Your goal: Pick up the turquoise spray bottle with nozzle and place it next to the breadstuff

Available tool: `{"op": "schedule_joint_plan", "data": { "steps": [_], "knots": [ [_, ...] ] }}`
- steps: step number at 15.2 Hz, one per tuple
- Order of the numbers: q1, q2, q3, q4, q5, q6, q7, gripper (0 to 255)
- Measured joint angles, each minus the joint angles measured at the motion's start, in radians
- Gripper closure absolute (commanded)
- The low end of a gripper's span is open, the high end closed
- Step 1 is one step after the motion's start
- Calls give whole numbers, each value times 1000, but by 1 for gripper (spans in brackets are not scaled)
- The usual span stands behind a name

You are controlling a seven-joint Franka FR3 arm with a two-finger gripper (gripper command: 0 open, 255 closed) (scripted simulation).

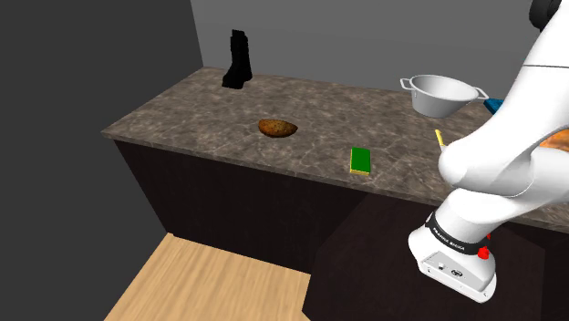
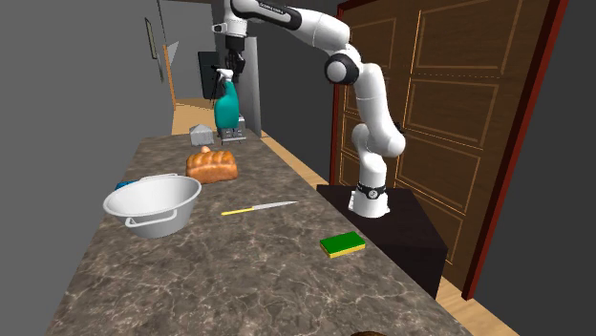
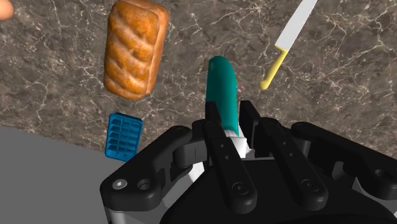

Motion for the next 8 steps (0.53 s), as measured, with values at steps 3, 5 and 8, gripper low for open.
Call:
{"op": "schedule_joint_plan", "data": {
  "steps": [3, 5, 8],
  "knots": [
    [-146, 94, 5, 133, 93, -60, -73, 255],
    [-137, 88, 3, 98, 86, -34, -83, 255],
    [-84, 48, -7, -5, 49, 33, -82, 255]
  ]
}}
